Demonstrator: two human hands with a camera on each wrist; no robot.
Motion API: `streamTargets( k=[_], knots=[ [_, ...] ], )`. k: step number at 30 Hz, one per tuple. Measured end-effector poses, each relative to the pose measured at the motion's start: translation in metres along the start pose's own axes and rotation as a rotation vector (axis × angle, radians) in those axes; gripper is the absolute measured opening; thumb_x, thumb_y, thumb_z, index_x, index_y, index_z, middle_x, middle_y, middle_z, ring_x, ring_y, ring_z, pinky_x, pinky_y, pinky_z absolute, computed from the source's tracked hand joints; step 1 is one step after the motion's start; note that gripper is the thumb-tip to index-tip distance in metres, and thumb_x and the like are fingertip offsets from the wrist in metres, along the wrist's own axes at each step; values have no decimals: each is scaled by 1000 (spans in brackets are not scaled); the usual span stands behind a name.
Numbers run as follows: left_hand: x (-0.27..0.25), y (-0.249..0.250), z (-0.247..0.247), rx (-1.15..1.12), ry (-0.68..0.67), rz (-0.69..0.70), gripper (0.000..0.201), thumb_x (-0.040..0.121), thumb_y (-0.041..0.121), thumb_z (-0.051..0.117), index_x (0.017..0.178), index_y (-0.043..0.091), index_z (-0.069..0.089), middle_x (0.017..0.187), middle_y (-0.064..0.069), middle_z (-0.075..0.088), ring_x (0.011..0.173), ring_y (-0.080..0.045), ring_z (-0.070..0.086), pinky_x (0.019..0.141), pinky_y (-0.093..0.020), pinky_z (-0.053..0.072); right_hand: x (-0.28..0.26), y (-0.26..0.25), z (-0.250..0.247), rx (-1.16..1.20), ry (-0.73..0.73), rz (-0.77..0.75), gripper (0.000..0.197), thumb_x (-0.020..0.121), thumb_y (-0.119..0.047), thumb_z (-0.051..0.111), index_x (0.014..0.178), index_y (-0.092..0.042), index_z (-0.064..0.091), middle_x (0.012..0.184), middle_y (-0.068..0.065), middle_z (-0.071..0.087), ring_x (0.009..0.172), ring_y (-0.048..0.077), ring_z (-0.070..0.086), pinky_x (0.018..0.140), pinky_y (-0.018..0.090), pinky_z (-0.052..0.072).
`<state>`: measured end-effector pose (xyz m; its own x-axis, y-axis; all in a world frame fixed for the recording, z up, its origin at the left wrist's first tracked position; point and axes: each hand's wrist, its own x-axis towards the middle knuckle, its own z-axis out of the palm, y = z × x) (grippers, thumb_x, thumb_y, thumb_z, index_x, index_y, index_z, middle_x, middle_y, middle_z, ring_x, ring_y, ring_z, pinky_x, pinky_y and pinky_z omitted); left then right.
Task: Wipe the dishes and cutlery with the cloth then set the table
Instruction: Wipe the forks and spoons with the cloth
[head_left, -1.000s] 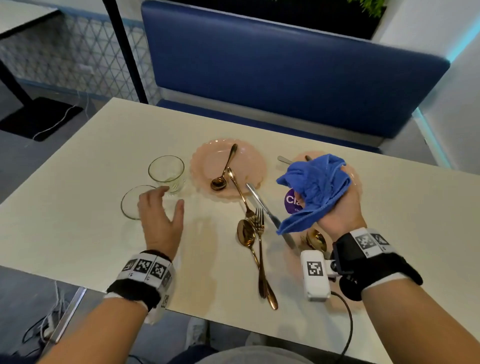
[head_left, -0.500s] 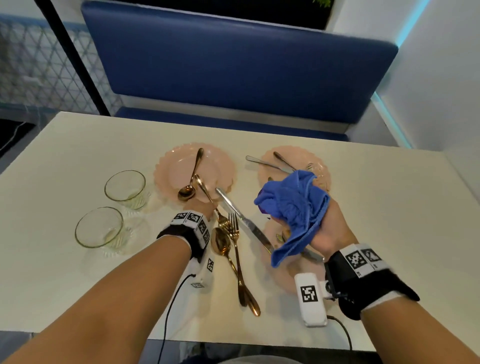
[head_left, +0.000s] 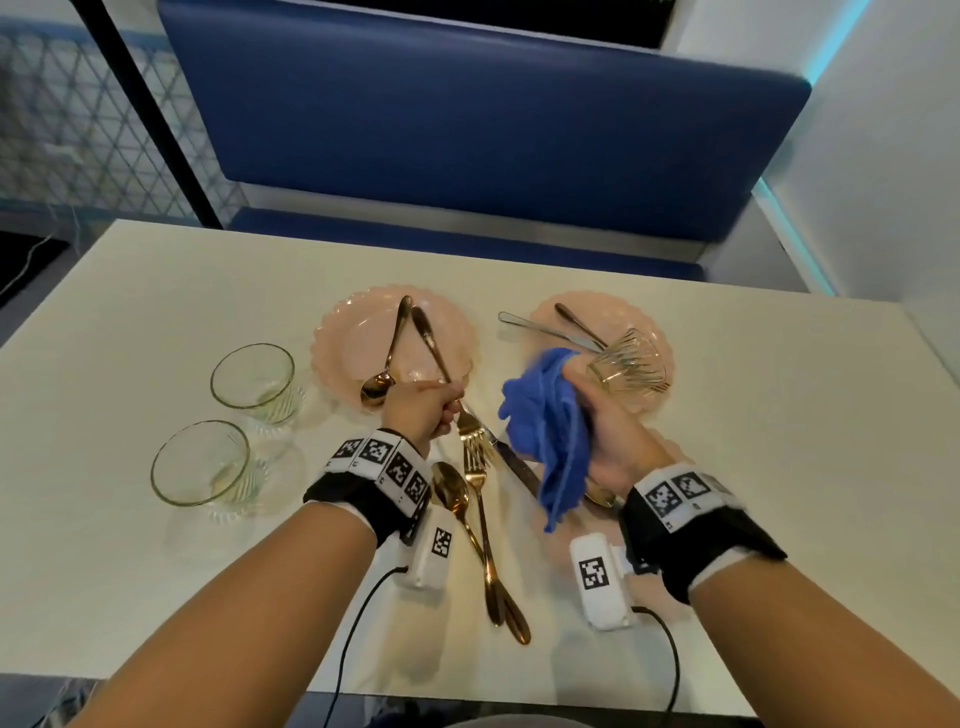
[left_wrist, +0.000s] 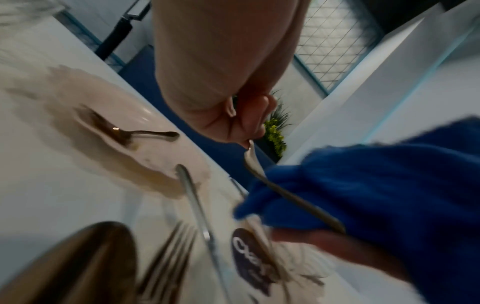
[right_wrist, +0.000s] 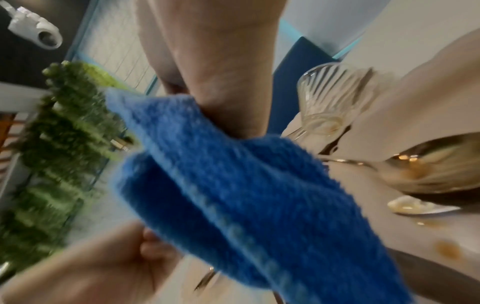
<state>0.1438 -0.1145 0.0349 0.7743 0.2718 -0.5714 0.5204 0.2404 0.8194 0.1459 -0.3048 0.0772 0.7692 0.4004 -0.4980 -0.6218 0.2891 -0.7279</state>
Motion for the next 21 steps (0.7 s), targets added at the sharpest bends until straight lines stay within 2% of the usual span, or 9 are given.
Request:
streamTargets(
  k=[2,5,8,10,11,13,15,18,21],
  knots=[
    [-11,8,12,-38,-58,34,14,91,8,57,77,5,60,48,1,49,31,0,38,34,-10,32,11,6,12,-153,-4,57,39,88,-41,56,113,-11,61,105,11,67,93,23,63,91,37,50],
    [-22,19,21,-76,-71,54,17,91,8,56,74,5,59,33,6,44,27,-2,34,31,-13,30,22,13,29,-374,-33,65,30,94,-20,54,117,-2,52,105,14,64,90,21,62,91,36,50],
    [-29,28,21,-131,-72,40,21,91,8,55,70,5,58,31,4,40,26,-5,30,31,-13,27,23,15,34,-417,-104,15,10,92,-3,53,100,-3,59,89,8,68,75,12,67,74,23,55],
    [-33,32,21,-139,-82,47,19,91,5,54,72,4,60,30,4,40,26,-4,30,30,-13,27,20,11,32,-433,-123,-5,15,91,2,52,88,-8,64,75,-1,72,67,7,68,67,18,55],
    [-36,33,22,-137,-91,56,17,90,4,55,74,3,61,31,4,41,27,-4,32,30,-13,27,18,9,32,-458,-128,-14,16,89,4,54,87,-8,65,75,0,72,70,8,68,72,20,56],
    [-40,35,23,-110,-123,90,14,89,7,58,76,3,62,33,5,42,30,-4,35,33,-14,31,15,7,33,-518,-119,-63,21,82,10,58,92,-8,64,88,10,70,85,20,65,90,35,52],
    [-43,41,24,-104,-154,123,15,90,10,59,77,4,62,34,6,42,31,-4,36,36,-14,33,11,4,34,-497,-72,-89,30,80,14,58,96,-10,61,95,14,65,90,26,61,96,43,47],
    [-45,55,25,-134,-154,189,20,91,10,57,72,6,61,40,5,45,33,-2,37,36,-13,34,1,-7,40,-462,-56,-168,25,82,10,59,97,-10,63,93,10,67,85,19,64,86,31,52],
    [-52,67,25,-158,-178,242,17,92,10,56,76,7,63,44,5,48,37,-3,40,39,-13,37,-5,-18,45,-496,-40,-225,29,82,7,60,109,-3,62,102,13,67,91,21,63,90,34,50]
  ],
)
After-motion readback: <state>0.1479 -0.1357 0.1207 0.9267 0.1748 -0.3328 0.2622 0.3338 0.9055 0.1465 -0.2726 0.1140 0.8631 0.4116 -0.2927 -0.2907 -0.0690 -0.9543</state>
